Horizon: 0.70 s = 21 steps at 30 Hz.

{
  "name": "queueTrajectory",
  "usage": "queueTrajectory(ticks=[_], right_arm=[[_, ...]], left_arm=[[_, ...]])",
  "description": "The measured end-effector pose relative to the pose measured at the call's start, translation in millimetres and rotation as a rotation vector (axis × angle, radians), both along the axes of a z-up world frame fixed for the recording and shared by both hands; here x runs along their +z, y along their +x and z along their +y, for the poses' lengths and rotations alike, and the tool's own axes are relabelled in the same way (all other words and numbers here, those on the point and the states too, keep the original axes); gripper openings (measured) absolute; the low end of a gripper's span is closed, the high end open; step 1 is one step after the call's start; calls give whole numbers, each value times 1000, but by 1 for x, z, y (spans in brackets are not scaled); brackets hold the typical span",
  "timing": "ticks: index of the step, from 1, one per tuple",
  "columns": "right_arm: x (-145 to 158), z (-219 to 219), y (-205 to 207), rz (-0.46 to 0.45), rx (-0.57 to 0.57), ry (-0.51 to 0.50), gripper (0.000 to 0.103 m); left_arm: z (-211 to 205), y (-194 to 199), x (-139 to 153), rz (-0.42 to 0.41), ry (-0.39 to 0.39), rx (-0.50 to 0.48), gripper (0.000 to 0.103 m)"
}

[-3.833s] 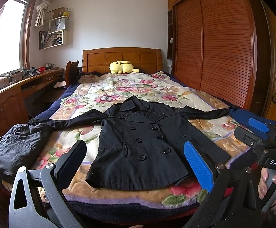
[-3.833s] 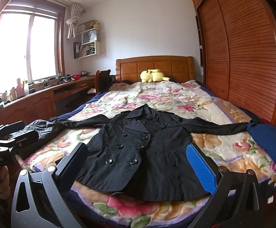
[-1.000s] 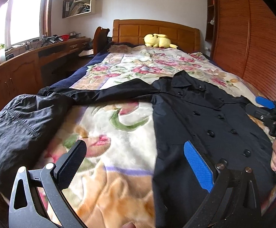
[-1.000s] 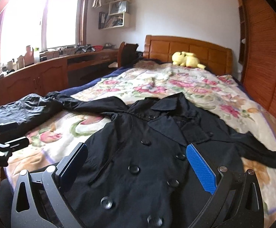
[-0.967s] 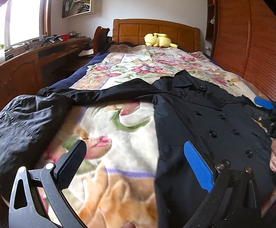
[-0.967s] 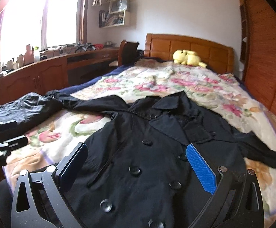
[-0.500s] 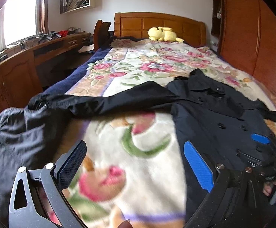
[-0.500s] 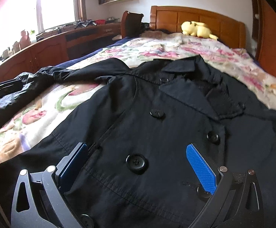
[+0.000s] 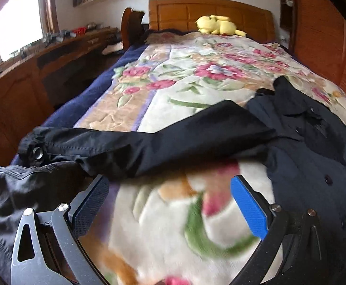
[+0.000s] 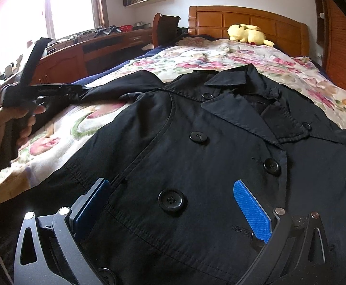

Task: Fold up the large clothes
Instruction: 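Reach the left tool to the sleeve nearest it and grasp it, then lift the sleeve with the left tool and lay it across the coat body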

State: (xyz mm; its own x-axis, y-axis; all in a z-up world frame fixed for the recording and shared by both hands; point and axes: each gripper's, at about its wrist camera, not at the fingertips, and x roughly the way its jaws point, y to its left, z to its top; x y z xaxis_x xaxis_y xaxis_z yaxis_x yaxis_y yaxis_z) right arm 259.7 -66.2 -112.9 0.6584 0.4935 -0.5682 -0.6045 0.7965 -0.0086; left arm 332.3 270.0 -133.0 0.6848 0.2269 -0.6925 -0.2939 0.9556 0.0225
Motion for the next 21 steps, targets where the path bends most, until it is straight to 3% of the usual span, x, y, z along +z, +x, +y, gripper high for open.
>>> queueTrajectory(ticks=[4,9,14,21], right_arm=[[0,0,0,1,0,1,103],[-3,1,2,5,2,3,103],[-4,1,2,12,3,5,103],[-5,1,4,19,4,10,103]], left_arm=[[31,15,-11,16,-54,74,101],[52,28,-27,52,-57,127,97],[59,40,-38,84,-72,142,91],[68,50,-61,156,-127,178,91]])
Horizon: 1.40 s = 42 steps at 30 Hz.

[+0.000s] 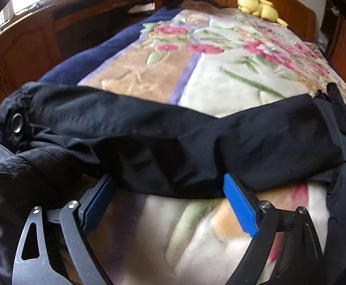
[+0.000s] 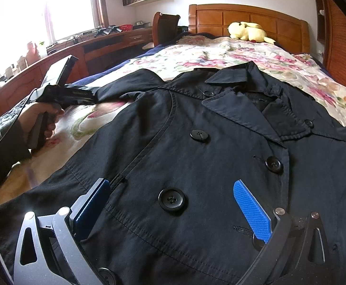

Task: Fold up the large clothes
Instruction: 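Lift the sleeve with the left tool and lay it across the coat body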

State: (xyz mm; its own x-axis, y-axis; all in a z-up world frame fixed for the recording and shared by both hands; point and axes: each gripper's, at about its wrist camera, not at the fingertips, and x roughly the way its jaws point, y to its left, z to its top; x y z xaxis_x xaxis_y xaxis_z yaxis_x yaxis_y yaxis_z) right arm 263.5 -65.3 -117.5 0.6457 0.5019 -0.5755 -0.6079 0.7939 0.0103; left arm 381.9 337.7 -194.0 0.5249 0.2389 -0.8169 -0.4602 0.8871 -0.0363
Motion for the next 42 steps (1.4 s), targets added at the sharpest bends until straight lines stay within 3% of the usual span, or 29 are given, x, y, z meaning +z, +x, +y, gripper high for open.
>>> queueTrajectory(ticks=[4,10,12,15,18,26,32,37,42], right_arm=[[0,0,0,0,0,0,103],[0,0,0,0,0,0,103],[0,0,0,0,0,0,103],[0,0,0,-1,0,0,103],[0,1,0,-2,0,0,103],[-1,1,1,4,-1,5,103],[0,1,0,-1,-4,7,103],[0,0,-1,-3,-11,13,103],[0,-3,0,4,-21,25,103]], left_arm=[[6,3,1,-7,-44,17,91],[12,10,6,-35,-74,26,50],[10,13,8,-33,-54,18,28],[-3,18,17,-19,2,-3,10],[-22,17,37,-45,81,-34,9],[-107,11,117,-148,157,-212,8],[-175,-5,156,-182,196,-353,8],[-215,-20,158,-173,211,-422,12],[-232,-52,133,-143,139,-467,26]])
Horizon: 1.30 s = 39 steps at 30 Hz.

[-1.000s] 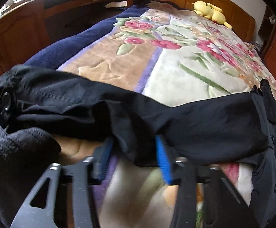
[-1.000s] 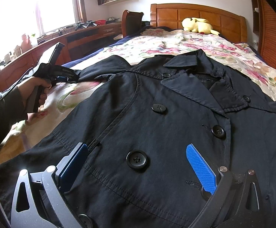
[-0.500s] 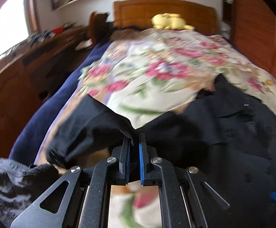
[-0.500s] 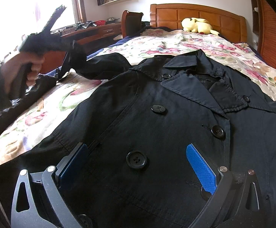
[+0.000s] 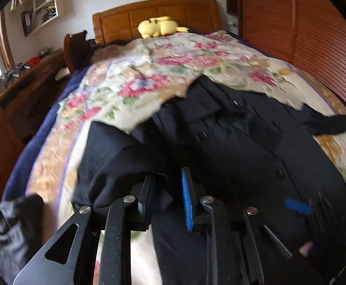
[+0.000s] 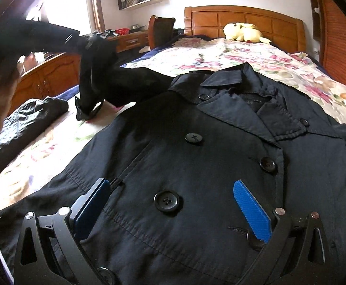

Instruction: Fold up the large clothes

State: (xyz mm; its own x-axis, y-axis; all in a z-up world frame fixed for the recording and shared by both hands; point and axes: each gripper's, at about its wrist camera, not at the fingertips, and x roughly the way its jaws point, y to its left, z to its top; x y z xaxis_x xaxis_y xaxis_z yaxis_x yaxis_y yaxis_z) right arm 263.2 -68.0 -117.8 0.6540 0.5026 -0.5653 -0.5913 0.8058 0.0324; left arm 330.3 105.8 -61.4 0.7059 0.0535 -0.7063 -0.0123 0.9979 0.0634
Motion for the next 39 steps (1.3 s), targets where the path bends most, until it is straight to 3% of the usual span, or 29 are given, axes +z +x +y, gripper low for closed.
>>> queueTrajectory(ticks=[6,14,18,22,27,31,37,39], right_arm=[[-1,1,-4,-5,-2,-6,103],[0,2,-2,-1,-3,-13,103],[4,7,-3,-5,-5,-47,103],[26,17,-12,-41,31,-87,103],[74,44,-17,-92,112,-82,102],[95,81,-7,-94,192,-76,93],[91,141,21,-61,267,-131,77],[83,156,35,-42,278,-161,62]], left_arm=[[-9,-50,-22,11,-61,-64,34],[4,-97,-28,-19,-104,-70,36],[14,-112,-21,-57,-107,-65,45],[36,-124,-14,-88,-147,-43,47],[56,-129,-6,-111,-139,3,47],[73,-136,4,-144,-157,37,47],[94,-146,5,-160,-148,87,47],[98,-150,5,-169,-153,88,47]])
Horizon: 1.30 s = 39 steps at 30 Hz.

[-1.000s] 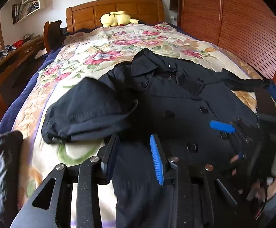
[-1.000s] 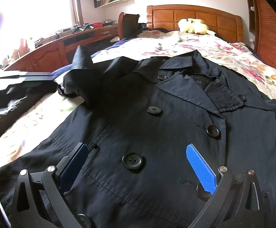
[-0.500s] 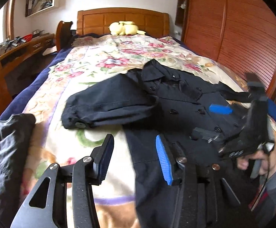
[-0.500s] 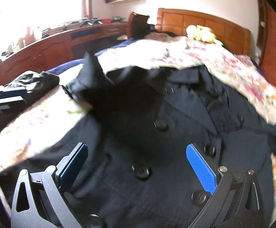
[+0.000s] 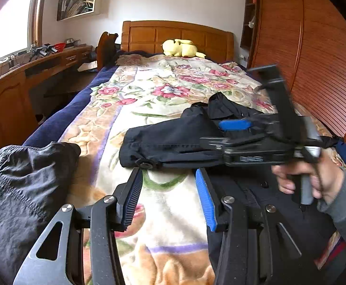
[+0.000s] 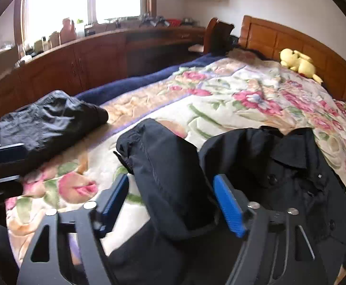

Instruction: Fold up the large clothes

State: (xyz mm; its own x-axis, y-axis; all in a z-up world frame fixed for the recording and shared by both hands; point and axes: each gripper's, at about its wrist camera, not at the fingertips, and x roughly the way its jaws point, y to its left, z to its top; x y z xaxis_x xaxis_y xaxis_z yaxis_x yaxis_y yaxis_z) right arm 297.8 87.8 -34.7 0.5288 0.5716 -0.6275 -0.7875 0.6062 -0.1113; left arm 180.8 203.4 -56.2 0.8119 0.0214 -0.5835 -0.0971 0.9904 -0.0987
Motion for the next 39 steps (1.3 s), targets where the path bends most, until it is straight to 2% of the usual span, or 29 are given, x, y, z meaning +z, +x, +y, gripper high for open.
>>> queueTrajectory(ticks=[2,4,7,12,15,18,22,25,27,28,29,31,34,39], right_arm=[[-9,9,12,15,-10,-41,33],[-13,10,21,14,-23,-66,18],[-4,1,20,3,-7,-20,9],[21,-32,-4,-107,-36,43,7],[39,-65,-12,-168,-79,86,7],[50,-99,-12,-219,-138,76,7],[40,-134,3,-194,-254,20,8],[24,-149,14,-146,-339,-51,18],[15,-153,16,-137,-393,-76,30],[12,-155,15,-130,-402,-70,44],[11,-154,13,-121,-406,-60,55],[9,-153,8,-105,-398,-29,60],[12,-146,-3,-54,-311,28,60],[1,-113,-32,-49,-158,27,60]], left_arm=[[2,-2,0,-5,-5,-1,48],[3,-3,0,-6,-4,-4,48],[2,-4,0,-9,-9,-10,48],[-6,0,3,-18,-18,-33,49],[-16,5,5,-24,-17,-55,49],[-25,9,5,-24,-20,-76,49],[-35,15,6,-21,-22,-97,49],[-41,20,6,-21,-25,-108,50],[-45,21,6,-18,-28,-115,50],[-46,21,5,-17,-29,-118,50],[-47,21,5,-16,-32,-120,50],[-48,19,4,-14,-37,-122,50],[-46,17,2,-7,-44,-119,50],[-41,11,0,-1,-33,-105,51]])
